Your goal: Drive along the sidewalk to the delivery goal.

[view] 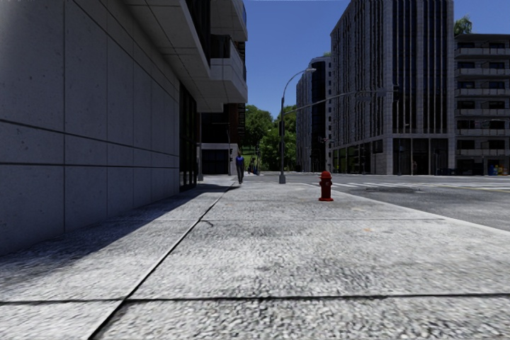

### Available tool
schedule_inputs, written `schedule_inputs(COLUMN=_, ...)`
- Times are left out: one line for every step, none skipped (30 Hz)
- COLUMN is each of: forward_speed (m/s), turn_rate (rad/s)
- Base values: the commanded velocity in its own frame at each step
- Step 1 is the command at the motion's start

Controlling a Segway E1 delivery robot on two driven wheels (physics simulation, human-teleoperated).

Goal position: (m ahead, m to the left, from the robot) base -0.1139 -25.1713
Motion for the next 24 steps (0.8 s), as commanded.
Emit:
schedule_inputs(forward_speed=2.0, turn_rate=0.0)
schedule_inputs(forward_speed=2.0, turn_rate=0.0)
schedule_inputs(forward_speed=2.0, turn_rate=0.0)
schedule_inputs(forward_speed=2.0, turn_rate=0.0)
schedule_inputs(forward_speed=2.0, turn_rate=0.0)
schedule_inputs(forward_speed=2.0, turn_rate=0.0)
schedule_inputs(forward_speed=2.0, turn_rate=0.0)
schedule_inputs(forward_speed=2.0, turn_rate=0.0)
schedule_inputs(forward_speed=2.0, turn_rate=0.0)
schedule_inputs(forward_speed=2.0, turn_rate=0.0)
schedule_inputs(forward_speed=2.0, turn_rate=0.0)
schedule_inputs(forward_speed=2.0, turn_rate=0.0)
schedule_inputs(forward_speed=2.0, turn_rate=0.0)
schedule_inputs(forward_speed=2.0, turn_rate=0.0)
schedule_inputs(forward_speed=2.0, turn_rate=0.0)
schedule_inputs(forward_speed=2.0, turn_rate=-0.34)
schedule_inputs(forward_speed=2.0, turn_rate=-0.85)
schedule_inputs(forward_speed=2.0, turn_rate=-1.05)
schedule_inputs(forward_speed=2.0, turn_rate=-1.11)
schedule_inputs(forward_speed=2.0, turn_rate=-1.11)
schedule_inputs(forward_speed=2.0, turn_rate=-1.03)
schedule_inputs(forward_speed=2.0, turn_rate=-0.09)
schedule_inputs(forward_speed=2.0, turn_rate=0.0)
schedule_inputs(forward_speed=2.0, turn_rate=0.0)
